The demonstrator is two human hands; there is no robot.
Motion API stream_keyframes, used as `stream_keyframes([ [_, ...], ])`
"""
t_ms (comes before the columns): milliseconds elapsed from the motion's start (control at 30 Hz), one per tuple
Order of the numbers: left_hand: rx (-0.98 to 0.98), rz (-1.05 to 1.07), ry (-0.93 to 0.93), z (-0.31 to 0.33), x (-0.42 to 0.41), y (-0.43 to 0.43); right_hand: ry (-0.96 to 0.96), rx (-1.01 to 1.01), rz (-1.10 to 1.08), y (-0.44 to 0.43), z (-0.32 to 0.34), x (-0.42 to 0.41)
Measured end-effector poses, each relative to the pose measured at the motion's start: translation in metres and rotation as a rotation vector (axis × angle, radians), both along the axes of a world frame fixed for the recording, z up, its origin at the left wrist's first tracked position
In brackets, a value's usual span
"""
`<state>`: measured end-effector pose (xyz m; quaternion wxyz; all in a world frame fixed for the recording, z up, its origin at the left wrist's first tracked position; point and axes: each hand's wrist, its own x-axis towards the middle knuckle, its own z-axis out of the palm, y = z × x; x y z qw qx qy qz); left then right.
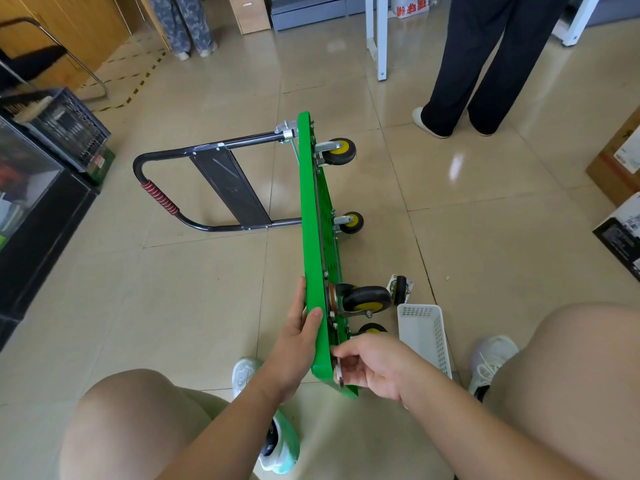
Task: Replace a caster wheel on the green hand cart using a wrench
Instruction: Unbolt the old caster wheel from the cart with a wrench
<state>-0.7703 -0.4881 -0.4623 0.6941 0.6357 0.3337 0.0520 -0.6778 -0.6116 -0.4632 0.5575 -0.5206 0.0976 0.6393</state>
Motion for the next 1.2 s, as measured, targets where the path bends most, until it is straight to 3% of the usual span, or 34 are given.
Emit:
stream_keyframes([
  [300,-0.017,-0.017,0.004,-0.001,0.0,0.001,-0.317,-0.257,0.263,-0.014,-0.018,-0.008],
  [467,-0.019,-0.014,0.005,-0.001,0.0,0.001,-0.555,-0.244,0.377,-0.025,-0.028,-0.017],
  [733,-0.029,0.009,0.001,0.0,0.001,0.0,-0.392,-0.193,0.235,-0.031,-0.012,-0.013],
  [1200,-0.013,-0.007,0.007,-0.004,0.0,0.002,-0.384,-0.192,0.225,-0.025,-0.019,-0.016],
])
